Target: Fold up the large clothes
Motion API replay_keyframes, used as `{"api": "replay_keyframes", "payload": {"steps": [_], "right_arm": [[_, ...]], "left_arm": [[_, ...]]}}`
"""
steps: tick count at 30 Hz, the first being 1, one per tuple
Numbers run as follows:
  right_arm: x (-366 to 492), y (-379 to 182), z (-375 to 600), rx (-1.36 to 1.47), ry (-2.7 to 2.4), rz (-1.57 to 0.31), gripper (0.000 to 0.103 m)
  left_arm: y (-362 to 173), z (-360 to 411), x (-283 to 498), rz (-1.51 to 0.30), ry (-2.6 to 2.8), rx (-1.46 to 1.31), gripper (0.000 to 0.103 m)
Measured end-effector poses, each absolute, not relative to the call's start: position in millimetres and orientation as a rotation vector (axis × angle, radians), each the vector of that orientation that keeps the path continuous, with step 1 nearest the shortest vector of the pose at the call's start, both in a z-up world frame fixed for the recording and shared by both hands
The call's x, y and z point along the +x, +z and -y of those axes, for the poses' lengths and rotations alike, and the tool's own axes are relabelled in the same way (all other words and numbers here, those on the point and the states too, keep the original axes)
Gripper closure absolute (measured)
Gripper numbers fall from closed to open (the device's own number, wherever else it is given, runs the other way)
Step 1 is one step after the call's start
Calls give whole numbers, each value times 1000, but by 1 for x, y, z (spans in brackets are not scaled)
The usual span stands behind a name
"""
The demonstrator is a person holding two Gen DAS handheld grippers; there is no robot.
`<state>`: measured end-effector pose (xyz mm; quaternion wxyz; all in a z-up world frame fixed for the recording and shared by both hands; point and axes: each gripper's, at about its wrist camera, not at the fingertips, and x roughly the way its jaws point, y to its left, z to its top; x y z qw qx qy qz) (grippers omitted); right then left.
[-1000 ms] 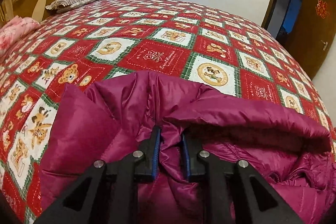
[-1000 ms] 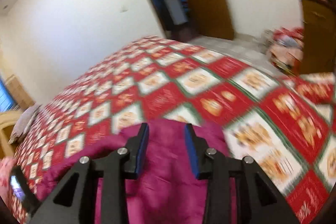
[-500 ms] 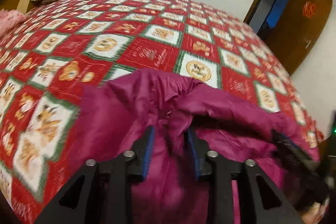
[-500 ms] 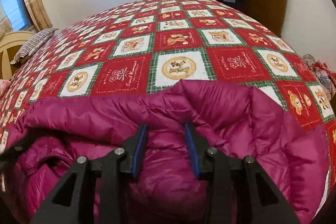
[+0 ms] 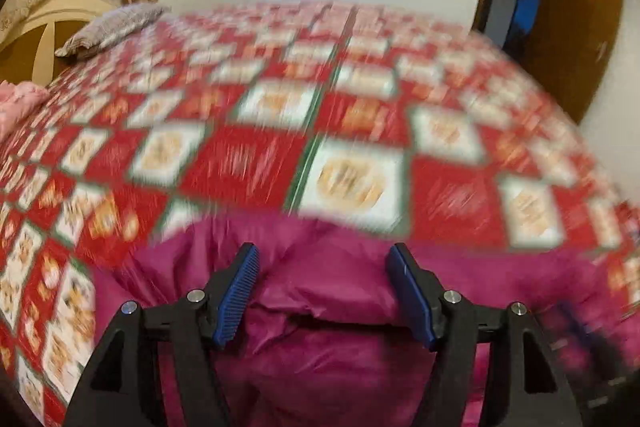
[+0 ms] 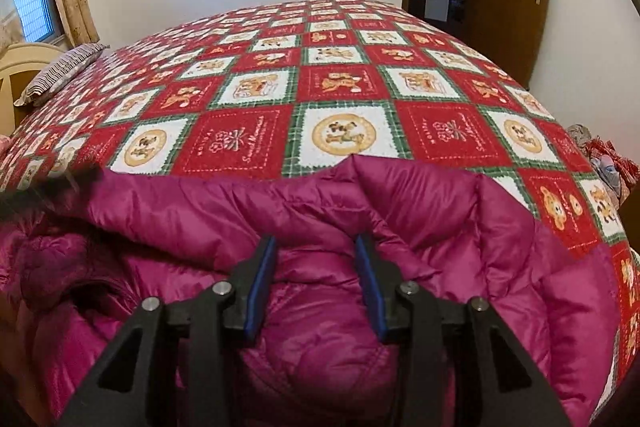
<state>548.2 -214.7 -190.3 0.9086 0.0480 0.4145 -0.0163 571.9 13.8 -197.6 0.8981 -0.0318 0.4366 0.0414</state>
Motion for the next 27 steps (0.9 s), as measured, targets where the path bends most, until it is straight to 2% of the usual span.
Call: {"api": "replay_keyframes", "payload": {"steps": [1, 3, 13, 16, 27], "right_arm": [[548, -190, 214, 101, -30, -853, 58], [548, -190, 212, 94, -32, -852, 58], [529, -165, 230, 95, -93, -813, 57], [536, -193, 246, 95, -103, -938, 55], [535, -198, 244, 82, -100, -863, 53]], "left_arm": [[-211, -20, 572, -929, 71, -97, 34], [-209, -25, 568, -882, 71, -116, 34], [-214, -14, 572, -874, 105, -37, 29], [-215, -14, 574, -874, 110, -30, 29], [-216, -11, 577, -882, 92, -53, 26]]}}
